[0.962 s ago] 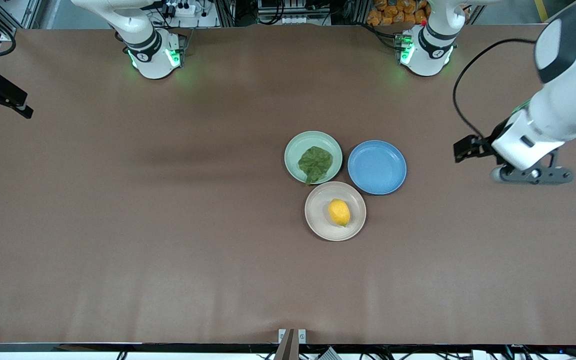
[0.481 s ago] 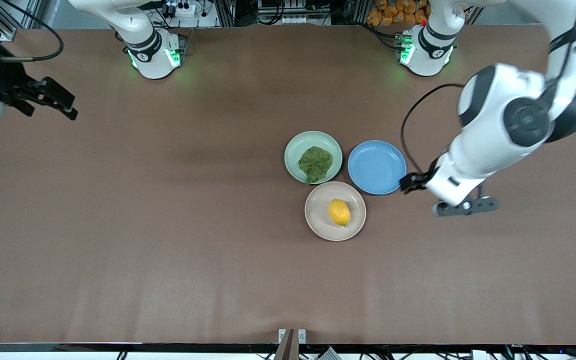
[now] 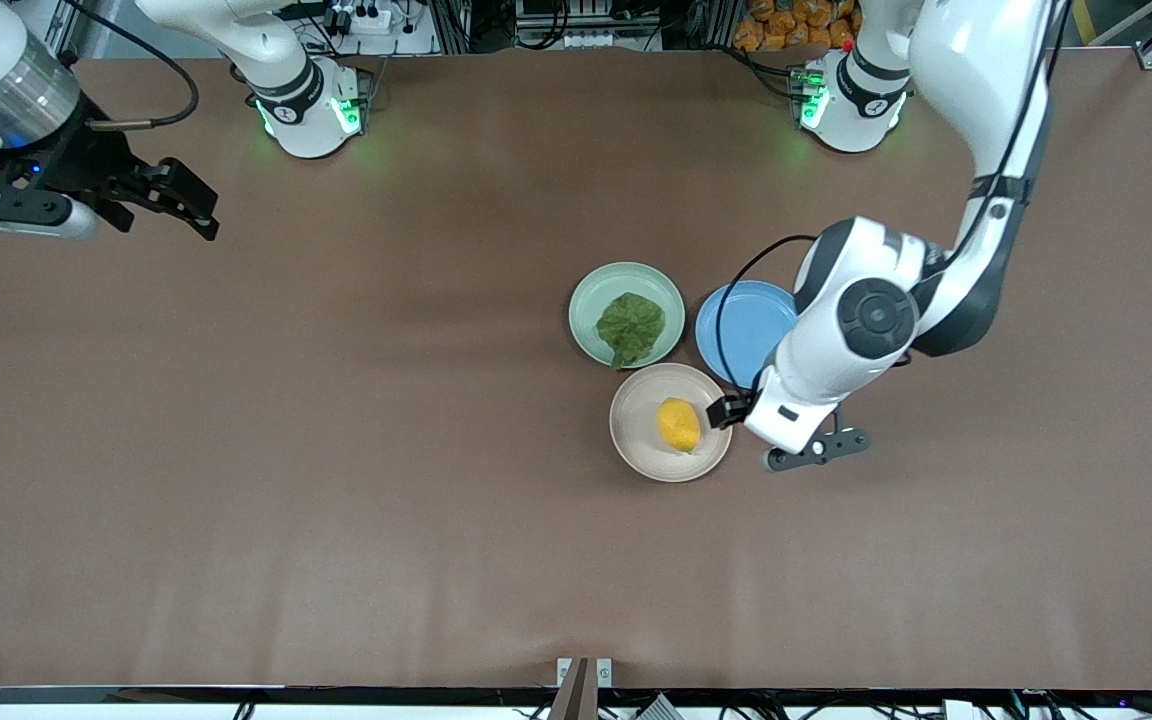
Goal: Pick lemon and lettuce from plates
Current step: 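Grasp the lemon with the left gripper while the right gripper reaches the lettuce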
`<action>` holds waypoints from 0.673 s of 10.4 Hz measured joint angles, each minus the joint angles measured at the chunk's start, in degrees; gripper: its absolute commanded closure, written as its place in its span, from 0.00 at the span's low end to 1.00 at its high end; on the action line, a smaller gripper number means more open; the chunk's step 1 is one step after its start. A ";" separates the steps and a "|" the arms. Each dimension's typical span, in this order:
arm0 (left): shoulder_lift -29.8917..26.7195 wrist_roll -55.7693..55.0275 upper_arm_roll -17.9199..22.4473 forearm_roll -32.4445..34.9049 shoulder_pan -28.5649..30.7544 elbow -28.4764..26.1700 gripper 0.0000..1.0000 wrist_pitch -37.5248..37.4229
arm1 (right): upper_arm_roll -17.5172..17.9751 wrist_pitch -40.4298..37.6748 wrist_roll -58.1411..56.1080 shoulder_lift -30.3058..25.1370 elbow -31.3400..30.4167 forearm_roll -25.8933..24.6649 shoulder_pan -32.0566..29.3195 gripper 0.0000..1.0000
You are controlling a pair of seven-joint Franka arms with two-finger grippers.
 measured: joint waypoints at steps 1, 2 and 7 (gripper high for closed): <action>2.00 -1.61 0.00 0.00 -0.26 0.64 0.00 1.68 | 0.00 0.01 1.66 0.24 0.02 0.01 1.18 0.00; 4.15 -3.10 0.00 0.00 -0.66 1.14 0.00 4.24 | 0.02 0.03 3.52 0.62 0.03 0.01 2.64 0.00; 11.96 -12.23 0.06 0.00 -5.62 1.94 0.00 15.07 | 0.04 0.57 7.42 2.91 0.06 0.57 6.88 0.00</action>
